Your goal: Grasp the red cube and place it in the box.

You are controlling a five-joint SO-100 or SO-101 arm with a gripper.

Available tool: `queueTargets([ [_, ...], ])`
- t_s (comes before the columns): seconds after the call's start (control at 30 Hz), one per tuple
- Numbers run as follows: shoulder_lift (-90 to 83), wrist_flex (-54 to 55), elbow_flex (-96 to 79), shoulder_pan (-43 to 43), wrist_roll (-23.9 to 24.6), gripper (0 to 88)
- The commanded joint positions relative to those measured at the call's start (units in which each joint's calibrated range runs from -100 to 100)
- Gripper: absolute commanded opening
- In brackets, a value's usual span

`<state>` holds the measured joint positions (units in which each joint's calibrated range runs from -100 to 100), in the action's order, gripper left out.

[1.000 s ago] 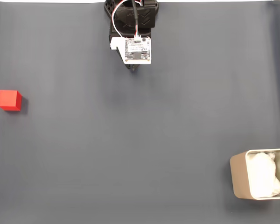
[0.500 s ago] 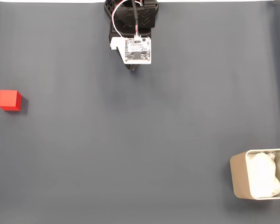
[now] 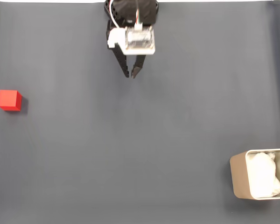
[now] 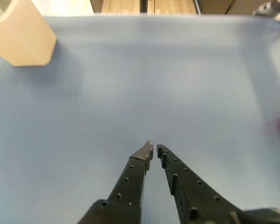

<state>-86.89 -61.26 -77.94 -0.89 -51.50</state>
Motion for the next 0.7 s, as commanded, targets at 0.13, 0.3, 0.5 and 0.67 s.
queueTargets([
  [0.13,14.7,-1.86,28.12,0.11,-1.42,0.0],
  [0.3,23.89,-7.68,41.62,-0.74,-0.73,0.0],
  [0.5,32.12,-12.76,53.76,-2.45,0.2,0.0],
  [0.67,36.45,-15.38,59.78,-5.08,1.22,0.0],
])
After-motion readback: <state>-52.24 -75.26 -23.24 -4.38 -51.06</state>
